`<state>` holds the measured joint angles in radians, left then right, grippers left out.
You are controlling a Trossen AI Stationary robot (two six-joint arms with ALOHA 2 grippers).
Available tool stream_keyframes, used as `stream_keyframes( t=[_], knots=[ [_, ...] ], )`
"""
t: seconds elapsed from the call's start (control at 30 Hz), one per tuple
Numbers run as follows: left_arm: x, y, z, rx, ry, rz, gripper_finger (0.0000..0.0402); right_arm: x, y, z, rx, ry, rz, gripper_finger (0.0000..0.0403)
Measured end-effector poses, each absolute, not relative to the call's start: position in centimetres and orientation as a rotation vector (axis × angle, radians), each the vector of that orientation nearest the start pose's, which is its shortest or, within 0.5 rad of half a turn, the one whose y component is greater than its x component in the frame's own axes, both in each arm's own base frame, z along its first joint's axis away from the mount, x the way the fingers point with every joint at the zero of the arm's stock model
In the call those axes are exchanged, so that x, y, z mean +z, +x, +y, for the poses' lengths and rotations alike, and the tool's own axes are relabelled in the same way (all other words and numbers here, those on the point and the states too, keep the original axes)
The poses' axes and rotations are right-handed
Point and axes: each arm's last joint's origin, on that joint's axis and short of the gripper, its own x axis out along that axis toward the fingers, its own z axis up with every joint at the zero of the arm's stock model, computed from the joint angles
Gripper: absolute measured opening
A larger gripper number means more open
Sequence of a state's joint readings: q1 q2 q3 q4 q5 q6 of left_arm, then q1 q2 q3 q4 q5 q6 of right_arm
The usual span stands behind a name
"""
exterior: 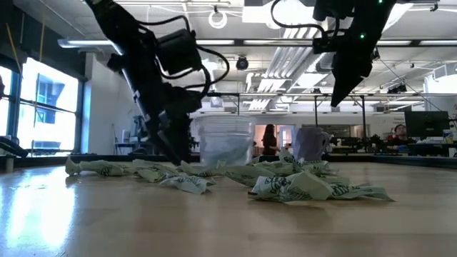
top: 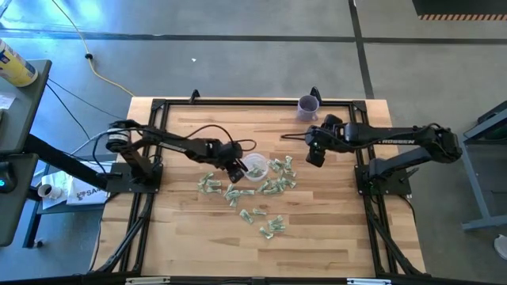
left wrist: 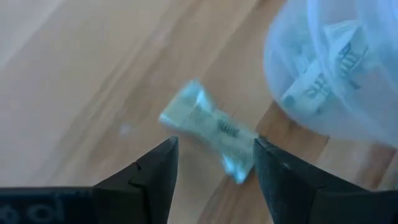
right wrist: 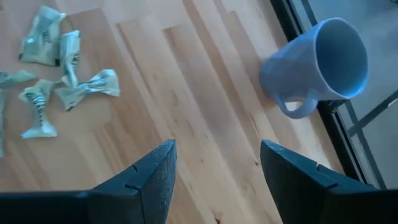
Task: Pick and place Stevia / Truvia into bins
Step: Put the white stevia packet into the transparent container
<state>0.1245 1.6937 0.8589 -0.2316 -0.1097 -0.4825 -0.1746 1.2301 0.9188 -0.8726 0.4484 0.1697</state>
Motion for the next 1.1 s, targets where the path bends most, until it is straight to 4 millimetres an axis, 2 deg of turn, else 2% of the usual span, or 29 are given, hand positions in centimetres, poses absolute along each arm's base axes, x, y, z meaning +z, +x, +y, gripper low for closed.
stream_keyframes(
  t=[0.2,0.3,0.43,0.6,0.7,0.8,0.93,1.03,1.1],
  knots=[
    [12.8,30.9,4.2,0.536,-0.471,1.003,0.0224,24.8,21.3,-5.3,-0.648,-0.023,1.143,0.0222],
    [12.7,30.9,4.3,0.542,-0.442,1.011,0.0201,24.8,21.3,-5.3,-0.647,-0.023,1.143,0.0222],
    [12.6,30.7,4.3,0.518,-0.396,1.033,0.014,24.8,21.3,-5.3,-0.648,-0.022,1.142,0.0222],
    [12.9,30.7,4.3,0.462,-0.368,1.042,0.0031,24.8,21.3,-5.3,-0.653,-0.023,1.141,0.0222],
    [13.8,30.3,4.2,0.447,-0.368,1.04,0.0024,24.8,21.2,-5.4,-0.663,-0.029,1.139,0.0221],
    [16.2,30.3,4.5,0.42,-0.346,0.998,0.0037,24.8,21.3,-5.4,-0.664,-0.028,1.131,0.0218],
    [20.3,29.9,5.7,0.394,-0.271,0.938,0.0022,24.9,21.4,-5.4,-0.664,-0.026,1.115,0.0212],
    [24.1,30.5,6.3,0.204,-0.21,0.765,0.0022,24.9,21.5,-5.4,-0.662,-0.026,1.11,0.0209],
    [25.5,30.9,6.3,0.063,-0.193,0.693,0.0025,24.9,21.6,-5.4,-0.633,-0.022,1.111,0.0207]
  ],
)
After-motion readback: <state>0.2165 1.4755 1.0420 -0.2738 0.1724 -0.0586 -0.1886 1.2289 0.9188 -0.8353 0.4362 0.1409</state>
